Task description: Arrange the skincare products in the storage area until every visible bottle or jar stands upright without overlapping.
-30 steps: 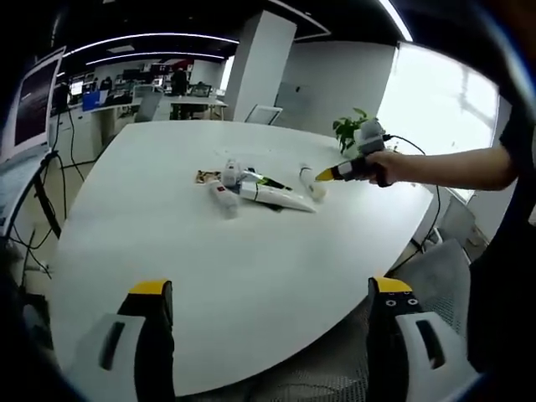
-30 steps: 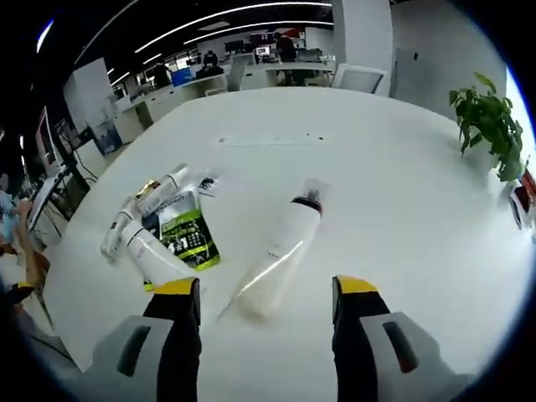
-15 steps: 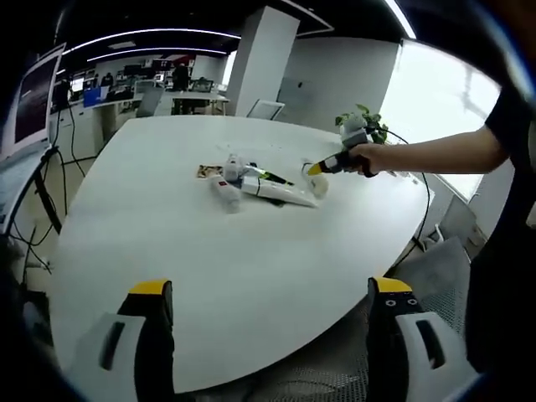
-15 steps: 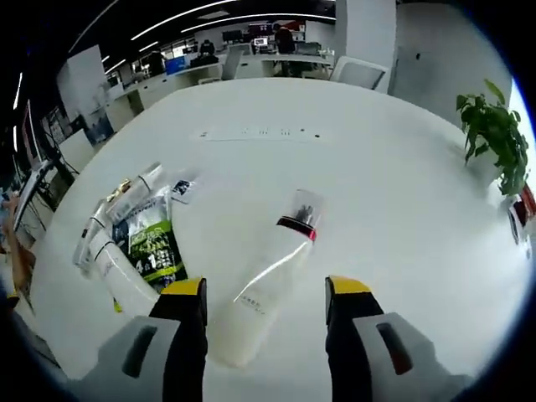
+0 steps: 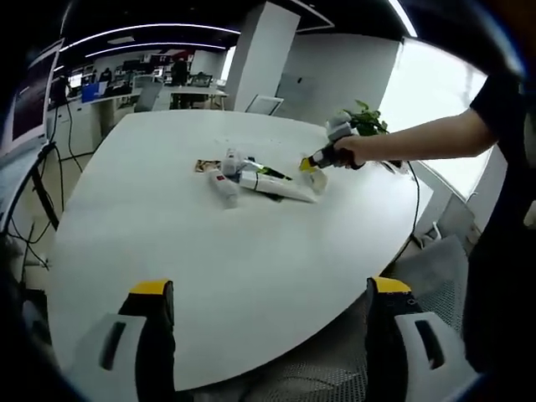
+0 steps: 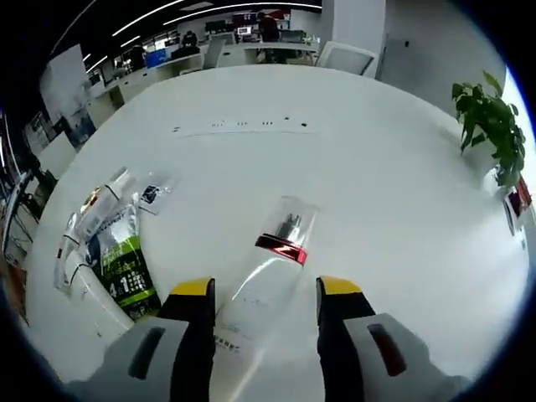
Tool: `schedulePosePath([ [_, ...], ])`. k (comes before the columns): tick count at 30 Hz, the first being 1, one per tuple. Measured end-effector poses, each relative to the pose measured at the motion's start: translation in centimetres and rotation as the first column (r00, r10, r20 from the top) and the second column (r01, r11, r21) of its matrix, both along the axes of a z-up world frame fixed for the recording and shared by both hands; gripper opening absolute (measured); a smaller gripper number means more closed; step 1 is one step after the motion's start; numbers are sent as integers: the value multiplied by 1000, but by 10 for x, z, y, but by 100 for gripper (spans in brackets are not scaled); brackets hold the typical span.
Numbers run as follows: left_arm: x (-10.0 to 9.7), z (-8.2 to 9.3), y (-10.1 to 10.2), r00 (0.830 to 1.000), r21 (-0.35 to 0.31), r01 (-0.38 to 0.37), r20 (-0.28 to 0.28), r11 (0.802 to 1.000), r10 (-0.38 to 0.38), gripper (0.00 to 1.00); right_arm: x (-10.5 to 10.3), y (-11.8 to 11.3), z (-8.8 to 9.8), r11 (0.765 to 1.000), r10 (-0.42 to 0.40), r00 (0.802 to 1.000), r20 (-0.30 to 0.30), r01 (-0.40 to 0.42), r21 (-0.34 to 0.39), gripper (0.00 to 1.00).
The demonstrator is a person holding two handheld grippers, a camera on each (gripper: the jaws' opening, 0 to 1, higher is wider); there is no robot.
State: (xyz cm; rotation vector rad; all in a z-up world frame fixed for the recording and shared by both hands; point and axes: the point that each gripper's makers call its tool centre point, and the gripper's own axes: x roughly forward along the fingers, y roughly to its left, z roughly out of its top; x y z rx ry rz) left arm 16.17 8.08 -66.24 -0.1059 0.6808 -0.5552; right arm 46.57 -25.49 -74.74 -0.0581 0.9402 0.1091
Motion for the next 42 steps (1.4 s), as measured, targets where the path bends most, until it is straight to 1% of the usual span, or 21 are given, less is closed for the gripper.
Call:
schedulePosePath([
  [5, 0, 1, -1, 1000, -6, -7, -11, 1000, 7, 89, 15, -4, -4, 1000, -12, 1000, -6, 12, 9, 45],
  [7, 0, 1, -3, 1000, -9, -5, -13, 1000, 5, 89, 19, -5, -10, 1000, -21, 1000, -23, 22, 15, 45],
  [8, 0, 1, -3, 1000, -9, -2, -17, 1000, 2, 89, 26, -5, -15, 1000, -20, 999, -32, 20, 17, 44],
  [9, -1, 1, -4, 1000, -9, 0, -18, 1000, 0, 89, 27, -4, -17, 1000, -14, 999, -43, 14, 15, 42],
  [11, -1, 1, -4, 1000, -7, 3, -20, 1000, -4, 88, 25, 1, -14, 1000, -6, 998, -63, 7, 9, 39],
  [12, -1, 0, -4, 1000, -8, 5, -22, 1000, -5, 88, 22, 1, -15, 1000, 12, 996, -83, -14, -15, 39],
  [15, 0, -1, -3, 1000, -9, 5, -23, 1000, -5, 88, 21, 2, -16, 997, 52, 992, -114, -58, -53, 38],
  [17, 0, -1, -4, 1000, -8, 7, -25, 1000, -7, 88, 22, 3, -19, 997, 46, 991, -123, -54, -62, 37],
  [20, 0, -4, -2, 1000, -3, 7, -26, 1000, -7, 88, 24, 3, -20, 997, 48, 990, -132, -55, -51, 36],
  [24, 0, -4, 0, 1000, -4, 6, -23, 1000, -6, 88, 21, 4, -20, 995, 71, 987, -143, -80, -53, 36],
  [28, 0, -5, -1, 1000, -3, 7, -25, 1000, -7, 87, 20, 4, -20, 995, 76, 987, -141, -84, -52, 36],
  [31, 0, -5, -1, 1000, -2, 8, -26, 1000, -8, 87, 21, 3, -20, 996, 64, 990, -124, -70, -48, 34],
  [32, 0, -4, -2, 1000, -2, 9, -26, 1000, -9, 87, 20, 4, -19, 998, 48, 992, -119, -53, -41, 33],
  [33, 0, -4, -2, 1000, -2, 9, -26, 1000, -9, 87, 20, 4, -19, 998, 49, 992, -118, -54, -42, 32],
  [34, 0, -4, -2, 1000, -2, 9, -25, 1000, -9, 87, 17, 4, -17, 998, 48, 993, -104, -52, -35, 32],
  [37, 0, -4, -2, 1000, -1, 5, -24, 1000, -5, 87, 20, 4, -17, 999, 45, 995, -84, -47, -27, 30],
  [40, 0, -4, -1, 1000, -1, 2, -23, 1000, -2, 87, 25, 5, -19, 997, 63, 996, -70, -65, -30, 30],
  [42, 1, -4, 0, 1000, 2, 1, -21, 1000, -1, 86, 25, 5, -19, 997, 68, 995, -73, -70, -33, 30],
])
